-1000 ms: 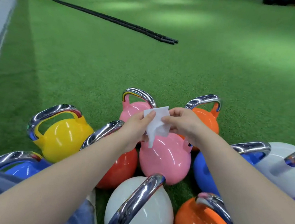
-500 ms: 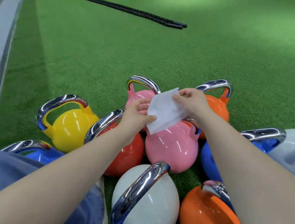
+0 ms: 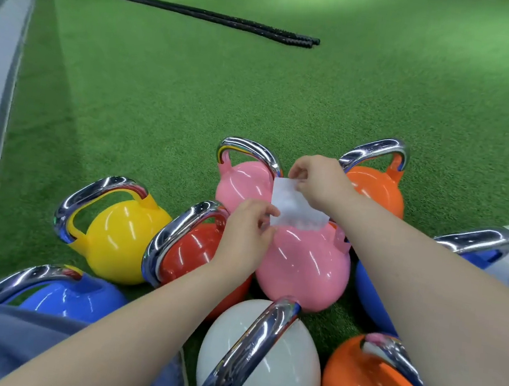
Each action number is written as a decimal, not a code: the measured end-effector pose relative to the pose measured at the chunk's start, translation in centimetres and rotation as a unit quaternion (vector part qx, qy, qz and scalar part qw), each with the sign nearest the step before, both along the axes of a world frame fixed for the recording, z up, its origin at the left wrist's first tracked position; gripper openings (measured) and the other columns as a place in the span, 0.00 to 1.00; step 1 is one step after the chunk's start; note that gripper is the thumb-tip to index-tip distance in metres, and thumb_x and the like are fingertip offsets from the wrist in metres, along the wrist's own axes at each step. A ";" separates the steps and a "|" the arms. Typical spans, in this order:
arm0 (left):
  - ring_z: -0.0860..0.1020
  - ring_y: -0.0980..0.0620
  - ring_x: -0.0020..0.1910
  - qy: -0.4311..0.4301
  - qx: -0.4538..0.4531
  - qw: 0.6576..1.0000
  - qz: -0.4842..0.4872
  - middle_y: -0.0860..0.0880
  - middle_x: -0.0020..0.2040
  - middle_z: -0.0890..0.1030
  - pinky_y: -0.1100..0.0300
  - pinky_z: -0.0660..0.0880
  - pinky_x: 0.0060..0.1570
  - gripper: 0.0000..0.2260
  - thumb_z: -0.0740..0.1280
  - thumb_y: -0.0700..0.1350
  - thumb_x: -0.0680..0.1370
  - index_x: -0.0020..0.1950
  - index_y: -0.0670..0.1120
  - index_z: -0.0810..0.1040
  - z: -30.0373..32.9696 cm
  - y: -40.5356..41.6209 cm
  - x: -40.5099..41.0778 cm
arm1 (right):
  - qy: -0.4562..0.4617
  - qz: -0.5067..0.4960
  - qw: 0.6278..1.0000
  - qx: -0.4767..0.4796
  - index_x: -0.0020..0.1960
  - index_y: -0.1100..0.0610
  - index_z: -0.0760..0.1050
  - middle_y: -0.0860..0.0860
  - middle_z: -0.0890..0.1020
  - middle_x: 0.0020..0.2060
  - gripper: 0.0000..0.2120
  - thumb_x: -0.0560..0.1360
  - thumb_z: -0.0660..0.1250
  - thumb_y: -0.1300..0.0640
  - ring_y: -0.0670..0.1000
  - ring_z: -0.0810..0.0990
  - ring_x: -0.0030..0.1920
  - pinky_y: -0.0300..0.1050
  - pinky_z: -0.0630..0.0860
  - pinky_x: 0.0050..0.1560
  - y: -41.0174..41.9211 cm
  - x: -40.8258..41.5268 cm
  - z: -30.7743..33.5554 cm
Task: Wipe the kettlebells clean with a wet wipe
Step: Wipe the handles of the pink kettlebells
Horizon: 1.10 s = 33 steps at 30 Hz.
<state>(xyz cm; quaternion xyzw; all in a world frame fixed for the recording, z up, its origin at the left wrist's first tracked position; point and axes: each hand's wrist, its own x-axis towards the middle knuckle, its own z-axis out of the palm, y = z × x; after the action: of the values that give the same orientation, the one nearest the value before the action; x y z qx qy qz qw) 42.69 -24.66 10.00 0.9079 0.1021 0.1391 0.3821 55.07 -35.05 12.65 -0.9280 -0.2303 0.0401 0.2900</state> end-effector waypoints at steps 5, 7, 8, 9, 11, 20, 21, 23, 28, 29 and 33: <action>0.69 0.48 0.65 0.045 0.181 0.972 -0.139 0.46 0.67 0.70 0.58 0.64 0.63 0.19 0.64 0.36 0.75 0.66 0.42 0.73 -0.7 0.3 2.0 | 0.000 0.008 1.000 -0.016 0.54 0.56 0.78 0.56 0.80 0.54 0.15 0.72 0.62 0.68 0.56 0.77 0.55 0.47 0.73 0.56 0.3 0.1 -0.7; 0.67 0.47 0.68 0.065 0.213 0.964 -0.148 0.46 0.70 0.68 0.57 0.63 0.64 0.22 0.64 0.36 0.75 0.69 0.41 0.69 -1.0 0.4 2.6 | -0.034 -0.021 0.999 -0.013 0.59 0.58 0.75 0.57 0.76 0.57 0.16 0.73 0.62 0.68 0.58 0.74 0.57 0.49 0.70 0.58 -0.1 -0.2 -1.0; 0.67 0.46 0.67 0.066 0.219 0.962 -0.151 0.45 0.69 0.68 0.56 0.64 0.64 0.22 0.64 0.35 0.74 0.69 0.40 0.69 -1.2 0.5 2.9 | -0.059 -0.041 0.997 0.007 0.59 0.59 0.75 0.58 0.75 0.57 0.15 0.73 0.61 0.67 0.59 0.74 0.57 0.49 0.69 0.58 -0.3 -0.5 -1.1; 0.68 0.45 0.66 0.063 0.221 0.961 -0.153 0.45 0.68 0.70 0.55 0.65 0.63 0.23 0.64 0.35 0.74 0.69 0.40 0.69 -1.3 0.7 3.1 | -0.084 -0.054 0.994 0.034 0.58 0.60 0.75 0.59 0.75 0.55 0.14 0.73 0.60 0.67 0.59 0.73 0.57 0.49 0.69 0.57 -0.4 -1.0 -1.1; 0.69 0.44 0.65 0.061 0.212 0.963 -0.152 0.45 0.67 0.71 0.55 0.66 0.62 0.23 0.64 0.33 0.72 0.68 0.41 0.71 -1.6 1.0 3.3 | -0.112 -0.038 0.992 0.053 0.55 0.61 0.76 0.59 0.76 0.53 0.13 0.73 0.59 0.66 0.59 0.73 0.55 0.49 0.68 0.54 -0.5 -2.1 -1.3; 0.74 0.48 0.54 0.023 0.050 0.998 -0.007 0.47 0.51 0.75 0.71 0.62 0.50 0.15 0.61 0.28 0.71 0.53 0.40 0.80 -3.8 1.8 -0.2 | -0.100 0.109 0.963 -0.227 0.59 0.58 0.69 0.56 0.75 0.57 0.15 0.74 0.60 0.53 0.58 0.72 0.58 0.48 0.67 0.54 0.5 -3.6 -2.6; 0.75 0.49 0.53 0.039 0.056 0.998 -0.013 0.48 0.50 0.76 0.72 0.62 0.50 0.15 0.61 0.29 0.71 0.51 0.41 0.81 -4.4 2.0 -0.6 | -0.096 0.115 0.958 -0.244 0.60 0.58 0.68 0.56 0.75 0.58 0.16 0.74 0.60 0.53 0.58 0.72 0.59 0.48 0.67 0.54 0.7 -3.4 -2.6; 0.74 0.50 0.58 0.079 0.086 0.992 -0.054 0.46 0.55 0.78 0.76 0.59 0.53 0.16 0.61 0.30 0.72 0.56 0.41 0.80 -5.3 2.3 -1.1 | -0.097 0.116 0.949 -0.278 0.61 0.59 0.67 0.56 0.75 0.58 0.16 0.75 0.61 0.54 0.58 0.74 0.58 0.47 0.67 0.50 1.1 -2.9 -2.7; 0.60 0.50 0.74 0.191 0.129 0.950 -0.210 0.47 0.74 0.62 0.65 0.53 0.71 0.26 0.57 0.31 0.74 0.72 0.44 0.66 -6.7 2.2 0.2 | -0.085 0.044 0.948 -0.302 0.60 0.57 0.70 0.54 0.79 0.56 0.14 0.74 0.63 0.61 0.57 0.77 0.57 0.45 0.66 0.50 3.0 -3.0 -3.2; 0.57 0.50 0.75 0.216 0.141 0.938 -0.230 0.47 0.75 0.58 0.62 0.52 0.72 0.27 0.56 0.32 0.75 0.73 0.44 0.62 -7.0 2.2 0.4 | -0.094 0.027 0.950 -0.297 0.59 0.57 0.71 0.54 0.79 0.55 0.14 0.74 0.62 0.63 0.57 0.77 0.57 0.46 0.67 0.52 3.2 -3.1 -3.4; 0.60 0.49 0.73 0.275 0.178 0.912 -0.248 0.48 0.76 0.59 0.58 0.59 0.70 0.25 0.55 0.36 0.78 0.75 0.48 0.58 -8.1 1.9 0.8 | -0.144 0.016 0.954 -0.263 0.56 0.56 0.72 0.53 0.80 0.52 0.12 0.74 0.60 0.64 0.57 0.77 0.53 0.46 0.63 0.46 2.3 -3.0 -4.3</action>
<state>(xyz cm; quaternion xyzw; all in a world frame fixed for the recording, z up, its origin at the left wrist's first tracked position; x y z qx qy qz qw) 43.49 -22.74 1.87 0.9593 -0.0516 -0.1998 0.1929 52.11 -32.78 8.37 -0.9636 -0.2657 -0.0298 -0.0012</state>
